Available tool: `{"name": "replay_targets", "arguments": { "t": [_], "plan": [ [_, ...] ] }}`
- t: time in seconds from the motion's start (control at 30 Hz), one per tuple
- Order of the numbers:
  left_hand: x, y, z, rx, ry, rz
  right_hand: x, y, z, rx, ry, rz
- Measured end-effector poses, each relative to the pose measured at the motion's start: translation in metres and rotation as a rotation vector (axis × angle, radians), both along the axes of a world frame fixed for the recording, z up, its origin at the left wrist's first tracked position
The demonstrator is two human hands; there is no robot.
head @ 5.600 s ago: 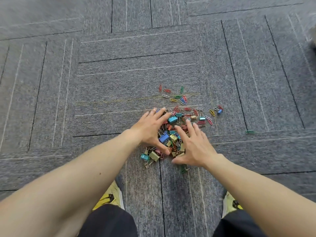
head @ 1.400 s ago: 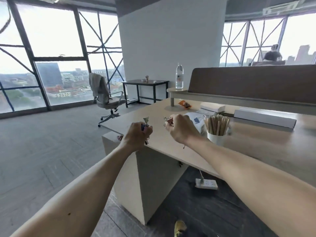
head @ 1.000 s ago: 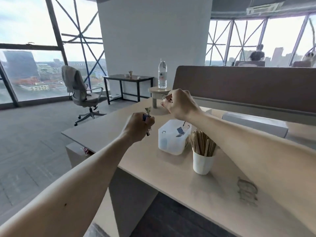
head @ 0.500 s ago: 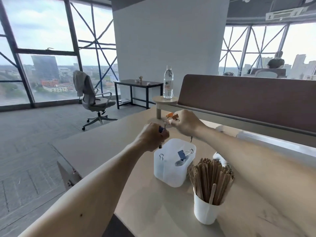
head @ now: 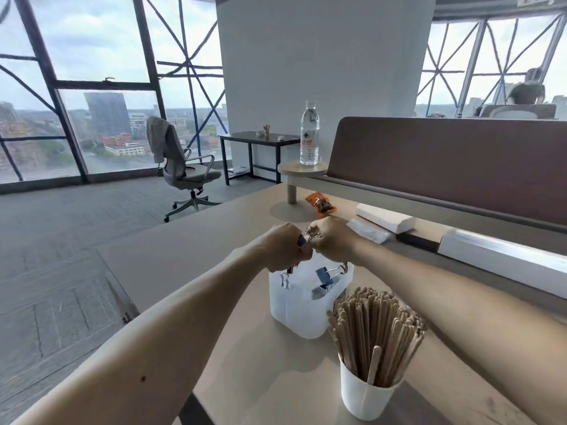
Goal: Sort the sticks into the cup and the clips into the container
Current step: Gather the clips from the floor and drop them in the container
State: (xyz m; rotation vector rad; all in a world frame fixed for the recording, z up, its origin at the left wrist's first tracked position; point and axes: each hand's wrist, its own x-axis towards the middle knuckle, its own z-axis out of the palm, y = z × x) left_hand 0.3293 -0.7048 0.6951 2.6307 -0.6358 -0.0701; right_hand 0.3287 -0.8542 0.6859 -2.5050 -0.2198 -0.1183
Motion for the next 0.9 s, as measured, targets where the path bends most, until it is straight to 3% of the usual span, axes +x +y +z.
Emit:
{"name": "replay_targets", "arguments": {
  "t": [0.17, 0.4, 0.6, 0.83, 0.9],
  "plan": [
    [-0.004, 0.000, -0.004, 0.021, 0.040, -0.005, -0.001, -0.004, -0.009, 0.039, -0.099, 0.013],
    [-0.013, 0.000, -0.010, 0.158, 0.012, 0.013, 0.003, -0.007, -0.020, -0.099, -0.158, 0.093],
    [-0.012, 0.001, -0.010, 0.153, -0.006, 0.047, 0.003, -0.015, -0.015, -0.190, -0.030, 0.126],
    [-0.011, -0.002, -0.004, 0.107, -0.071, 0.064, 0.003, -0.019, -0.006, -0.232, -0.015, 0.150],
    [-0.010, -0.003, -0.002, 0.037, -0.012, 0.060, 0.004, -0.020, -0.004, -0.216, 0.012, 0.153]
  ]
}}
